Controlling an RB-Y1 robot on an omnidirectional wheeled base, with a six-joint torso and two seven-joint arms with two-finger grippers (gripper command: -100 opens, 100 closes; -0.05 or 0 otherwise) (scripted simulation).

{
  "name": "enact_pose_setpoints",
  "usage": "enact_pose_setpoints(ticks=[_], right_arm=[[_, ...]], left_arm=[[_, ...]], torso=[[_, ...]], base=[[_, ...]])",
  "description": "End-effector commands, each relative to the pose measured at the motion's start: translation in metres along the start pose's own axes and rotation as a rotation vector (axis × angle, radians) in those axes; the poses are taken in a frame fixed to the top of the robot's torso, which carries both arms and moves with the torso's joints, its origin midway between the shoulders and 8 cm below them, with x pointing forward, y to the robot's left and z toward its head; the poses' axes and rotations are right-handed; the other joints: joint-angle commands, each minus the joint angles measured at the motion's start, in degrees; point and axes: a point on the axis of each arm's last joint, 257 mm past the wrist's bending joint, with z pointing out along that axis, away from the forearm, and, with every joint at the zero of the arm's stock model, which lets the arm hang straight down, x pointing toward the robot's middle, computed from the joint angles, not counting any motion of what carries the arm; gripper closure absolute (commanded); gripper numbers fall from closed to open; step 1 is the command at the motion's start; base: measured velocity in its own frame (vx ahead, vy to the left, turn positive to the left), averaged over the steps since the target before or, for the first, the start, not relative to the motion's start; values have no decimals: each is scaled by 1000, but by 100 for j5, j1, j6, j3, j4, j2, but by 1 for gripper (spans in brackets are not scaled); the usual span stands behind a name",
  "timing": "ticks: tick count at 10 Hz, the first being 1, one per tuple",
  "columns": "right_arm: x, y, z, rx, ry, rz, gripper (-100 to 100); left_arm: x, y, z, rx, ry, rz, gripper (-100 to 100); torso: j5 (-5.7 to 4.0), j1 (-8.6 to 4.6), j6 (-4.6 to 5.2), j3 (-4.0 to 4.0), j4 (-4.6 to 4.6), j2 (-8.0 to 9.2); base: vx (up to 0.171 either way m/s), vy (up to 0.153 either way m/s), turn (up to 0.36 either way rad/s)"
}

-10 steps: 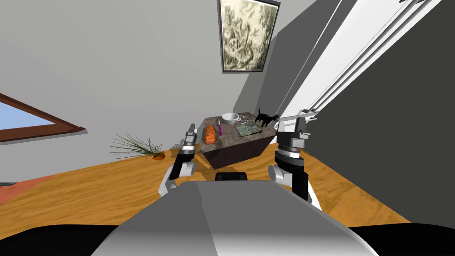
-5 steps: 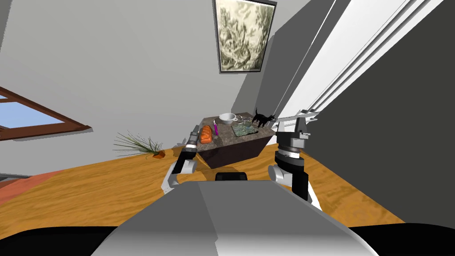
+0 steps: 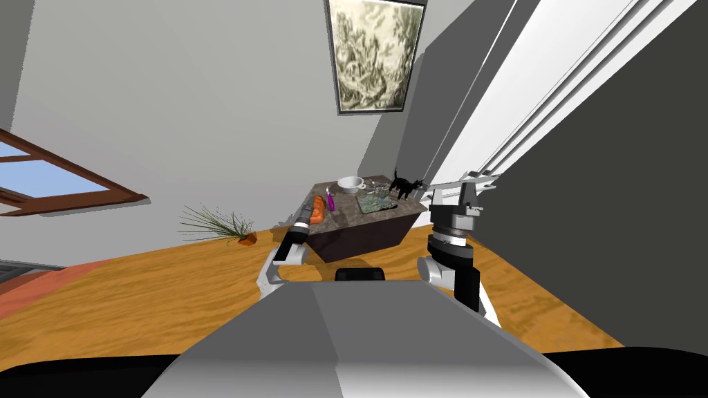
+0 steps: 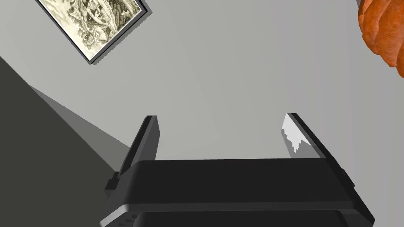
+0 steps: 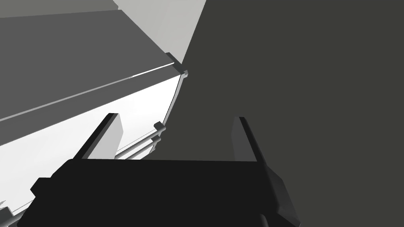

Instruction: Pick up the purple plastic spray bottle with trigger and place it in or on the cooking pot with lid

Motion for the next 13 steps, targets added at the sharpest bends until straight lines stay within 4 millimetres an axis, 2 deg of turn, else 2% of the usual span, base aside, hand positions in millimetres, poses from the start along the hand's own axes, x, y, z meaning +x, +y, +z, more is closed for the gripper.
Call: enact_pose_setpoints(ticks=[1, 3, 4, 7, 8, 13], right_arm=[[0, 0, 0, 0, 0, 0, 0], [0, 0, 0, 0, 0, 0, 0], [0, 0, 0, 0, 0, 0, 0], [0, 0, 0, 0, 0, 0, 0], [0, 0, 0, 0, 0, 0, 0], [0, 0, 0, 0, 0, 0, 0]], left_arm=[[10, 12, 6, -40, 27, 40, -100], [23, 30, 14, -90, 70, 108, -100], [25, 33, 14, -100, 75, 115, -100], [44, 61, 23, -177, 149, 235, -100], [44, 61, 23, -176, 149, 245, -100], [61, 102, 34, -259, 261, 490, -100]], torso=[[0, 0, 0, 0, 0, 0], [-4, -25, 0, -4, -2, -7], [-7, -34, 0, -8, -3, -14], [0, 0, -1, -8, -3, -15], [-2, -12, 0, -9, -4, -16], [3, 12, -1, -16, -6, -29]], base=[[19, -91, 46], [40, -171, 89], [34, -108, 21], [42, -101, 67], [34, -100, 29], [61, -61, 65]])
